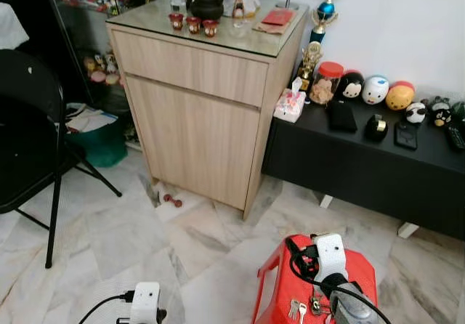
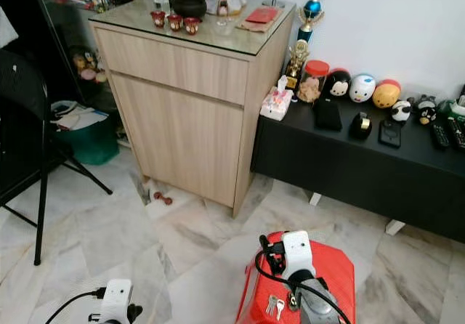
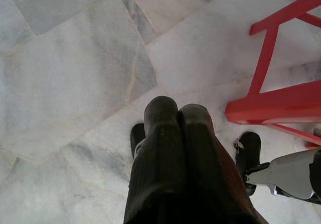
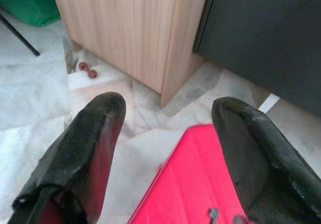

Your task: Hang keys on a hook

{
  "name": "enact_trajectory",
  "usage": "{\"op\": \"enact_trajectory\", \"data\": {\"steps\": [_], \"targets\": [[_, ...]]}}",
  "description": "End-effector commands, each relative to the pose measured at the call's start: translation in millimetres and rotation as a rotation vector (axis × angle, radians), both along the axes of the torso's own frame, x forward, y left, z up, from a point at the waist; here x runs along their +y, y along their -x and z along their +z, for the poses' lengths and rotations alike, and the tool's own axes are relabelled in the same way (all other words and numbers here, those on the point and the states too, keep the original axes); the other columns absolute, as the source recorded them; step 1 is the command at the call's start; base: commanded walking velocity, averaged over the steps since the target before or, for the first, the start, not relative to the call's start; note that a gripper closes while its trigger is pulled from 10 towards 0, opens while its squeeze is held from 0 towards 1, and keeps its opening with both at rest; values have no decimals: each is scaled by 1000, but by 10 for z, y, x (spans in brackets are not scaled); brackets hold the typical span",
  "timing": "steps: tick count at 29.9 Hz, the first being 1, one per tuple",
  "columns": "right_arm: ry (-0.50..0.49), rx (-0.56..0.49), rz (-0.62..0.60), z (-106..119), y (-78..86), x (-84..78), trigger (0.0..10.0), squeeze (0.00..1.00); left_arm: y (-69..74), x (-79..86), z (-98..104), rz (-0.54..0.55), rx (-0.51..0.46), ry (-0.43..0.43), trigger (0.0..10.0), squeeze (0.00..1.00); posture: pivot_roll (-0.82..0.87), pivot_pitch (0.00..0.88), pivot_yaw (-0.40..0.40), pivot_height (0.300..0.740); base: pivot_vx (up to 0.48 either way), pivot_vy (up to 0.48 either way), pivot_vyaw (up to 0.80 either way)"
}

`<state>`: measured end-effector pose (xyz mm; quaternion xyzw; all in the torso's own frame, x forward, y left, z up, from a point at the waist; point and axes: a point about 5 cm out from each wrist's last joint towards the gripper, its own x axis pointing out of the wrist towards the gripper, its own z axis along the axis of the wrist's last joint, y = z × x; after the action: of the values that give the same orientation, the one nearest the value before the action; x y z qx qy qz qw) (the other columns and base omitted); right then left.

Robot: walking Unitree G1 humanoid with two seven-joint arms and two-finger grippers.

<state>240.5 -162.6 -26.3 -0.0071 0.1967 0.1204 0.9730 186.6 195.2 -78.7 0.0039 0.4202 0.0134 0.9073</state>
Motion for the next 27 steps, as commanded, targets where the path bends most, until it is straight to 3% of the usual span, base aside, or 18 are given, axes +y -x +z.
{"op": "enact_trajectory", "data": {"steps": [1,18,27], "targets": [[-3,7,-5,12,-41,3,10000,0,30,-4,-18,4,14,-1,10000,0,73,0,-93,678,0,0,0],[5,86,34,-63,-19,66,10000,0,39,-2,-23,-2,19,-2,10000,0,74,0,-87,656,0,0,0],[63,173,32,-131,-18,41,10000,0,43,3,-24,0,21,-3,10000,0,75,0,-83,656,0,0,0]]}}
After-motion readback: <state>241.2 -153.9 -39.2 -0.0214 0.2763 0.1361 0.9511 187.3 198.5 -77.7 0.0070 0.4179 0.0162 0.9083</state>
